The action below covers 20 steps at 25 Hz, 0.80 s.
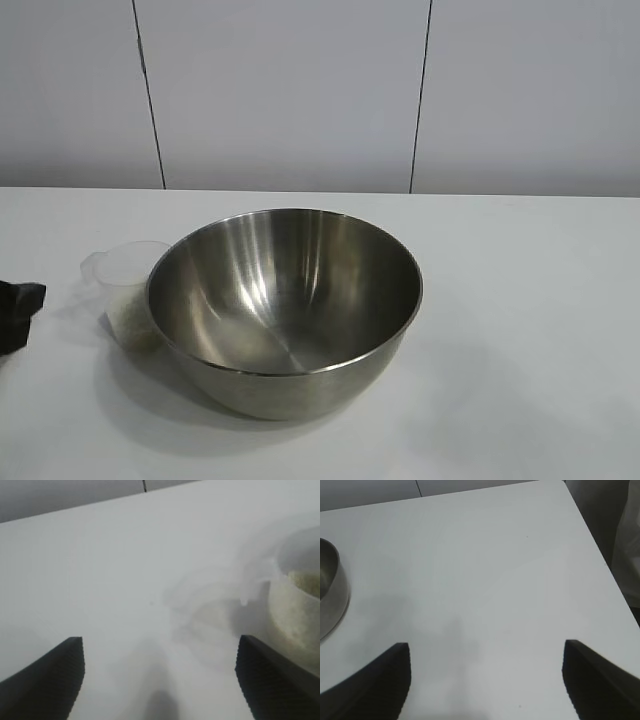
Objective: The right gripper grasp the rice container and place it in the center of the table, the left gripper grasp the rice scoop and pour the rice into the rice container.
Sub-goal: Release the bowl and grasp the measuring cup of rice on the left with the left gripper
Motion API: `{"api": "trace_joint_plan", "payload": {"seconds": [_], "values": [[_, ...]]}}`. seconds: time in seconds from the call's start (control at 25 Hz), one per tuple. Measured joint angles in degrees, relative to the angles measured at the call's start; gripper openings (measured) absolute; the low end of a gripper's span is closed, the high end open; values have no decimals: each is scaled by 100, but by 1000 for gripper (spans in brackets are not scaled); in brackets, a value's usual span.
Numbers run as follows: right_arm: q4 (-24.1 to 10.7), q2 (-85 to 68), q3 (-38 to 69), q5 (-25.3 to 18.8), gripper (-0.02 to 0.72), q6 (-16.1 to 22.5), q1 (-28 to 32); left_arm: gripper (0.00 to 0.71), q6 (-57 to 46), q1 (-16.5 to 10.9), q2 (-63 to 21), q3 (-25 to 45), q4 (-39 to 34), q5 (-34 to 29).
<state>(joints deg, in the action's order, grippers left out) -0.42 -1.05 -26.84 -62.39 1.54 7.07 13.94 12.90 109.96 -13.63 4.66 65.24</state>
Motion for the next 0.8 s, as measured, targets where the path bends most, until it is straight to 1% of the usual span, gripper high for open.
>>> {"api": "trace_joint_plan", "payload": {"seconds": [0.16,0.6,0.8], "values": [[0,0,0,0,568,0,0,594,20,0,332,-262,-167,28],[0,0,0,0,568,11,0,594,31,0,1027,-829,-201,75],[0,0,0,1,568,11,0,594,123,0,1077,-968,-201,75]]}}
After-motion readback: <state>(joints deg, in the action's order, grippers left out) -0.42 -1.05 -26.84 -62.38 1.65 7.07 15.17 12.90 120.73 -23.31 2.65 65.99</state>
